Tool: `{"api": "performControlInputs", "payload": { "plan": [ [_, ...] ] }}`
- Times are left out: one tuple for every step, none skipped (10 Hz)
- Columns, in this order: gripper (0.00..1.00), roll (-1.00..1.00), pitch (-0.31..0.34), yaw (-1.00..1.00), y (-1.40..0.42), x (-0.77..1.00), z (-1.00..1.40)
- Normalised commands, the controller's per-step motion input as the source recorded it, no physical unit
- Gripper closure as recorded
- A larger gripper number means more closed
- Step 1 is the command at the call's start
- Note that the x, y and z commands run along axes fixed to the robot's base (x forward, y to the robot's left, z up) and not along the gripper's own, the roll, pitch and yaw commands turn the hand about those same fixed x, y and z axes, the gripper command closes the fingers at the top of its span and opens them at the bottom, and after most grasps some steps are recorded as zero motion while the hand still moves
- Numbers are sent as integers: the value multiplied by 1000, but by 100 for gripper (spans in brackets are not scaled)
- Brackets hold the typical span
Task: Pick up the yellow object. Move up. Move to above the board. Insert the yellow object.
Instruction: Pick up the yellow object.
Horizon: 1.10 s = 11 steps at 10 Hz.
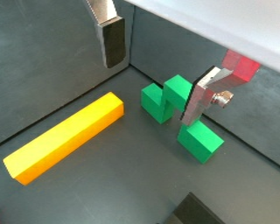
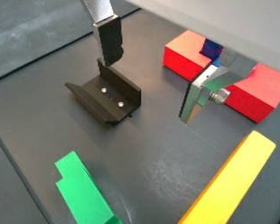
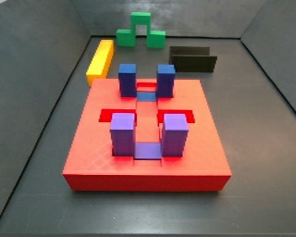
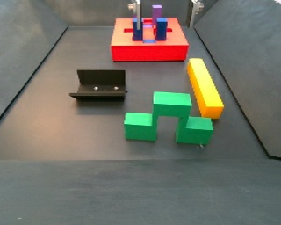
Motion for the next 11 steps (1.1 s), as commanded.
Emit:
{"api": "performControlInputs", "payload": {
  "plan": [
    [0,89,-11,166,-620,-326,-369],
    [0,44,-20,203,-580,-651,-620],
    [0,-71,-104,40,-103,-1000,-731],
    [0,-81,-147,0,14,-1000,-686],
    [0,-70,-176,0,49,-1000,-691],
    [0,-53,-206,0,9,-1000,-680],
    [0,99,-131,94,-394,-723,-637],
    [0,150,-110,177,-523,-569,-594],
    [0,156,-100,169,-500,-574,-537],
    [0,127,-89,160,-403,-400,-314],
    [0,100,-73,120,-6,0,-63]
  ]
}}
